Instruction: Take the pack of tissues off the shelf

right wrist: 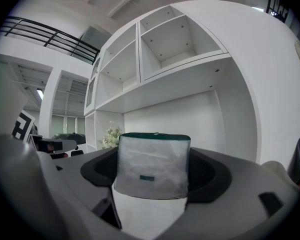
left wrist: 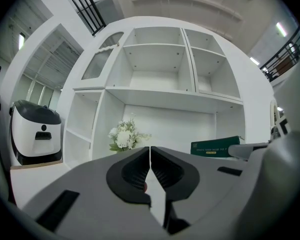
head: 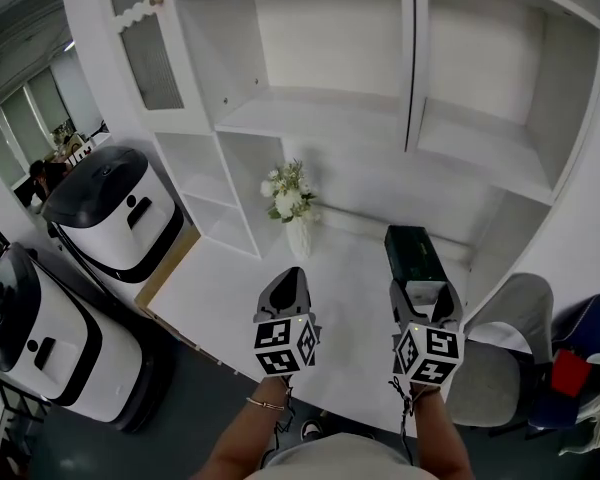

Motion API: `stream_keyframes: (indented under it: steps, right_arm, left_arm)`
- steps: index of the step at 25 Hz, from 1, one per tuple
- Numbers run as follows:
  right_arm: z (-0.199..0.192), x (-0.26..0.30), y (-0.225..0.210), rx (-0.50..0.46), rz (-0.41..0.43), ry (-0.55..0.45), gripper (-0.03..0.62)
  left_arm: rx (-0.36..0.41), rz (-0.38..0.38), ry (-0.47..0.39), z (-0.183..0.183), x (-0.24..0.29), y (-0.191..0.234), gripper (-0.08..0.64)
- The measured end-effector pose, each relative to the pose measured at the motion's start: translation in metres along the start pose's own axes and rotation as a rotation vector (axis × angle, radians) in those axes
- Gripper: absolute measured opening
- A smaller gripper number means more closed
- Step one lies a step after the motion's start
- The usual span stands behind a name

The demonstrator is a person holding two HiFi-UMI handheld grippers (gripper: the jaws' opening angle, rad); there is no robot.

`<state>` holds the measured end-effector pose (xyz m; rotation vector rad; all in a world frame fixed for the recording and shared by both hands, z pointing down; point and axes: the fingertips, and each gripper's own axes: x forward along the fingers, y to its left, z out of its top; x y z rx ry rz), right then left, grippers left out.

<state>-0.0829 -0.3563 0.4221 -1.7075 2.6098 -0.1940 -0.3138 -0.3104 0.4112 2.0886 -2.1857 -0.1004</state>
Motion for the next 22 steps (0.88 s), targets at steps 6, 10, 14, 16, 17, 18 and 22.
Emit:
stream_keyframes:
  steps: [6, 10, 14, 16, 17, 18, 22]
  right_arm:
    - [-0.009, -0.003, -0.004, 0.007, -0.013, 0.017, 0.407]
    - [-0.013, -0.006, -0.004, 0.008, -0.018, 0.027, 0.407]
    - [-0.015, -0.008, -0.008, 0.008, -0.026, 0.028, 0.407]
    - [-0.016, -0.009, -0.011, 0.009, -0.035, 0.031, 0.407]
    - [-0.017, -0.009, -0.012, 0.01, -0.039, 0.032, 0.407]
    - [-0.018, -0.01, -0.014, 0.011, -0.042, 0.033, 0.407]
    - [-0.019, -0.012, -0.018, 0.016, -0.051, 0.034, 0.407]
  left_arm:
    - [-0.013, 0.008, 0.015, -0.007, -0.002, 0.002, 0.023]
    - [-0.021, 0.009, 0.024, -0.012, -0.004, 0.002, 0.023]
    - [-0.025, 0.009, 0.032, -0.015, -0.004, 0.002, 0.023]
    - [-0.027, 0.01, 0.036, -0.017, -0.004, 0.002, 0.023]
    - [-0.029, 0.011, 0.038, -0.018, -0.004, 0.002, 0.023]
    - [-0.031, 0.012, 0.039, -0.019, -0.004, 0.002, 0.023]
    - [-0.036, 0.02, 0.044, -0.021, -0.004, 0.004, 0.023]
